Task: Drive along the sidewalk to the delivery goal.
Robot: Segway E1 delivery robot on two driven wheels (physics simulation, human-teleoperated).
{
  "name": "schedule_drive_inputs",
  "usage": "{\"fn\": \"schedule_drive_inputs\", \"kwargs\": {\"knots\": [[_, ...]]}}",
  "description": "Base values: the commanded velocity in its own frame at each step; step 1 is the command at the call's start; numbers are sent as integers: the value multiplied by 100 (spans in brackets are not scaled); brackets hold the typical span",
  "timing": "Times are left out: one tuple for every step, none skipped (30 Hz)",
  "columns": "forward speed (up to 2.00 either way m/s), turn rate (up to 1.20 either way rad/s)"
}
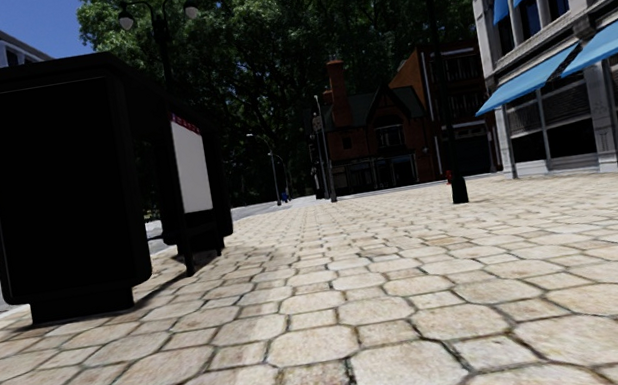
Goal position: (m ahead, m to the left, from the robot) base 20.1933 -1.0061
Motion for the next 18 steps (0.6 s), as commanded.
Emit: {"fn": "schedule_drive_inputs", "kwargs": {"knots": [[200, 0], [200, 0], [200, 0], [200, 0], [200, 0], [200, 0], [200, 0], [200, 0], [200, 0], [200, 0], [200, 0], [200, 0], [200, 0], [200, 0], [200, 0], [200, 0], [200, 0], [200, 0]]}}
